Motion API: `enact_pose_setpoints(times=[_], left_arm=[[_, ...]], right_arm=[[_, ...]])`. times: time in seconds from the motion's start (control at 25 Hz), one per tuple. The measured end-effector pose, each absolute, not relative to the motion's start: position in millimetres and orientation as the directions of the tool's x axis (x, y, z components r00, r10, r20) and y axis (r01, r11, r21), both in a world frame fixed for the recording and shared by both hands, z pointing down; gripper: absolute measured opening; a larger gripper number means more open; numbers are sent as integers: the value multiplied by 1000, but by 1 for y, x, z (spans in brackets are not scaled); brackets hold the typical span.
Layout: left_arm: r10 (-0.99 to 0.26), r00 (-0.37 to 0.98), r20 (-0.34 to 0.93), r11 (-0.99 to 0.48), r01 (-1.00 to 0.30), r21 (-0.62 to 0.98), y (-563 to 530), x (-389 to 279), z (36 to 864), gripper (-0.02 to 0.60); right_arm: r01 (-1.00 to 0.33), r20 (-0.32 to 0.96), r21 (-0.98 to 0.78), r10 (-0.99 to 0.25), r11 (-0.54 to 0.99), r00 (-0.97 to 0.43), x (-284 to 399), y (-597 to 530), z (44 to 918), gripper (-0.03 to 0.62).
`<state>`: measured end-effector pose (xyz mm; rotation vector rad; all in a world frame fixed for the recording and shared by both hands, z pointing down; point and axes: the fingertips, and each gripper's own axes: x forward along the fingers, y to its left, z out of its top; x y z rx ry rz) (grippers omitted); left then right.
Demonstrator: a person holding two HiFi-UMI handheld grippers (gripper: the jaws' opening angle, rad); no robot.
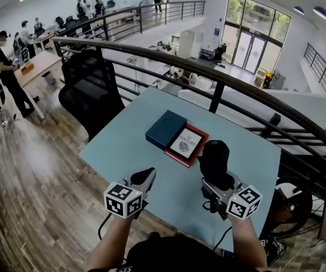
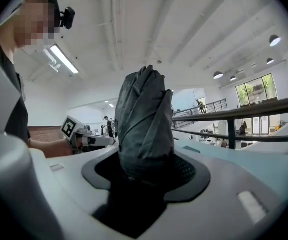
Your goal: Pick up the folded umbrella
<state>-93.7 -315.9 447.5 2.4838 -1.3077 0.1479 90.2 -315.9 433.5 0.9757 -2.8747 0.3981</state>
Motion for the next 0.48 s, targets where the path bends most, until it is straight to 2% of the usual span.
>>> enact_pose_setpoints(times=[0.48], left_arm=[[-818, 525, 235, -484, -849, 212, -315, -104, 438, 8]], right_arm=[[-597, -17, -170, -608, 784, -794, 112, -291, 400, 252]])
